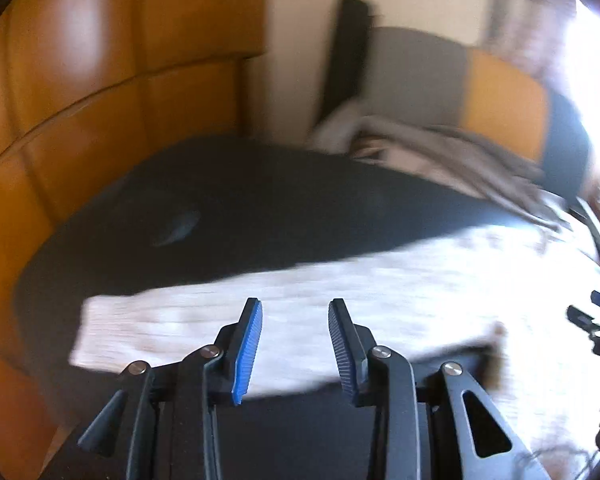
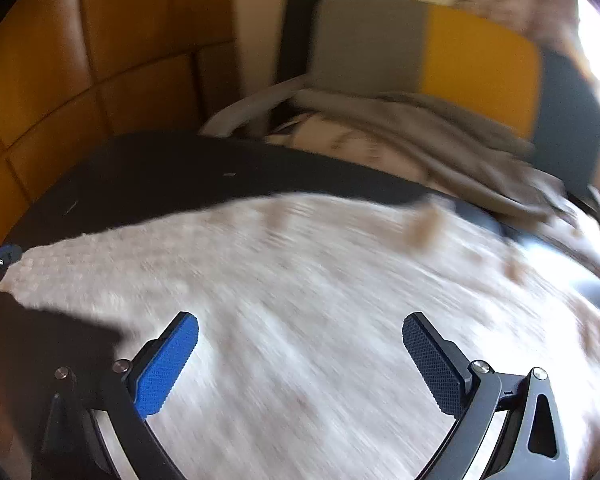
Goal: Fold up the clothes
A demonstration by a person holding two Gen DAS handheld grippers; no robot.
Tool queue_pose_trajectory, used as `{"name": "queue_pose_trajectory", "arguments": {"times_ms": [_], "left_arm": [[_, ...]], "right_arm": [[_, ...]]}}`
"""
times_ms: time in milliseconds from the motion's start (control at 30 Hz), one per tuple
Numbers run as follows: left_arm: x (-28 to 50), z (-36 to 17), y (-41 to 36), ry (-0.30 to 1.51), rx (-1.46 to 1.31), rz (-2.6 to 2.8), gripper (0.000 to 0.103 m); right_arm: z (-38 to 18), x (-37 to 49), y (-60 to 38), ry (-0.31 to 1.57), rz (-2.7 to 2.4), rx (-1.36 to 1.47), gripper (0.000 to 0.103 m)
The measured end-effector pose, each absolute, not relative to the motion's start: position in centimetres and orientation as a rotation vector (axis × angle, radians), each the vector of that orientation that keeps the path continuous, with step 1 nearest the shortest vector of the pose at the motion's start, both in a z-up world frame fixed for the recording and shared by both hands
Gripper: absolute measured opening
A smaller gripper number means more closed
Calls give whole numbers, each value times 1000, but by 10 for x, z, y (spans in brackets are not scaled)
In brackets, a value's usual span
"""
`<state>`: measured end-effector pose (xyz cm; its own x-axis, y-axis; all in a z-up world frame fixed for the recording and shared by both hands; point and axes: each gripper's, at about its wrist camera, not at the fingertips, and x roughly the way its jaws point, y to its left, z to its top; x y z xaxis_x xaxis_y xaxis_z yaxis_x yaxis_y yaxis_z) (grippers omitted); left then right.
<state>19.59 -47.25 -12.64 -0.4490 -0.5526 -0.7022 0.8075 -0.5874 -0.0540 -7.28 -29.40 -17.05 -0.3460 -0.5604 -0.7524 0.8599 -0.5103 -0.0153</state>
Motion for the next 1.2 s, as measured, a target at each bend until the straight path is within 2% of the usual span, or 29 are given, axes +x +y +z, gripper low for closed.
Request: {"name": "queue_pose_trajectory", "arguments": {"times_ms": [100,200,267,367,467,567,633,833,1067,1133,1200], "left_arm": [[140,-121,-410,436,879,-2274,37],[84,-126,-347,375,984,-2417,38],[51,-133,-310,346,1063,-2478,38],[10,-141,-255,293,1161,-2565,38],[-24,-143,-207,215,1245,-2622,38],[-54,-140,-173,187,1307,-2677,38],[-77,-143,-169,258,1348,-2681,38],[-104,-157,-208,711,1327,-2529,38],[-69,-171,-257,854,1244,-2440,38],[-60,-170,-263,854,1216,-2448,38],[-51,-169,-268,835,1196,-2452,38]], "right_arm": [[-163,-78,-226,503,-2034,911,103],[-153,-95,-145,354,-2065,953,103],[-146,-108,-89,197,-2059,1030,103],[-146,-130,3,-190,-1987,1172,103],[-150,-154,80,-549,-1962,1190,103],[-157,-181,133,-800,-1982,1183,103],[-161,-197,149,-820,-2043,1216,103],[-183,-246,140,-915,-1993,1276,103],[-191,-279,83,-967,-1866,1309,103],[-181,-277,52,-910,-1859,1259,103],[-159,-262,10,-733,-1860,1183,103]]}}
